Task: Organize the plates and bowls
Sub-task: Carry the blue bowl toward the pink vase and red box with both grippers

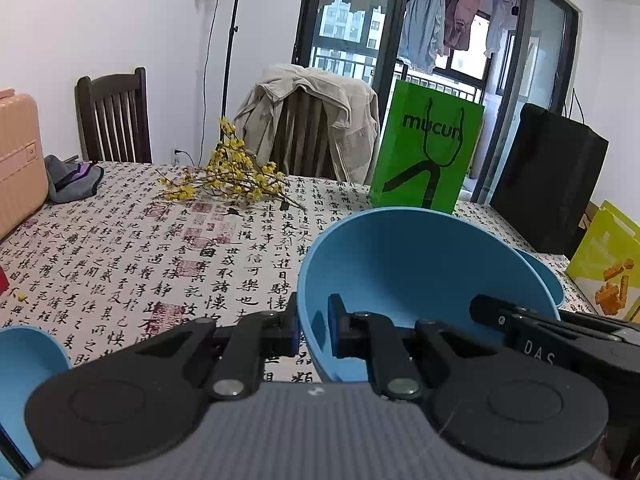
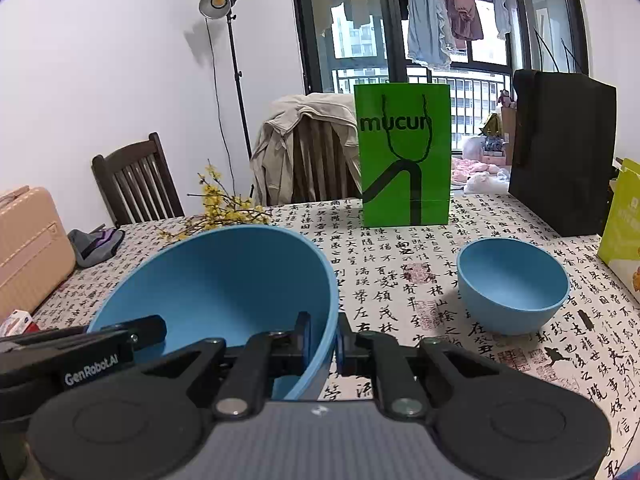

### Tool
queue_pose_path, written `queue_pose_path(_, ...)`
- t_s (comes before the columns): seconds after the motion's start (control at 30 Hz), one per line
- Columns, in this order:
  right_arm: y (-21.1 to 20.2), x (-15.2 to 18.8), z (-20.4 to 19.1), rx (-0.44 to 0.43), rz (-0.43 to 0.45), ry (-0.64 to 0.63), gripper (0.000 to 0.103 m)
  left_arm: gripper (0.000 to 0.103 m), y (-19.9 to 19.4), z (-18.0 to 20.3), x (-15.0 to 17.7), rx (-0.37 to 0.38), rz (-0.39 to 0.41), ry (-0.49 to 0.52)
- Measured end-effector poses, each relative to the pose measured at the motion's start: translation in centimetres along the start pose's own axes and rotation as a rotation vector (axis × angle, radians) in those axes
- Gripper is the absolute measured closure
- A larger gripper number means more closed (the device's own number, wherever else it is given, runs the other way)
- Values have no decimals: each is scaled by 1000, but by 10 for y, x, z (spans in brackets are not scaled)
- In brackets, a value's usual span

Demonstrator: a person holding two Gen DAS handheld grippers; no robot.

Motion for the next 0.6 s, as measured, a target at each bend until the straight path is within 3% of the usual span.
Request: queue_pose_path(0.6, -20, 10, -24, -15, 21, -13, 91, 90, -25, -24, 6, 7, 28, -31)
Point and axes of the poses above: each gripper's, at about its wrist camera, not at the fingertips, and y roughly the way its jaws point, z to its right, x to its underside, the point moved 1 cm from there along y, roughly the way its jaws point, and after that the axes turned 4 degrees about x, right-handed, at the moved point
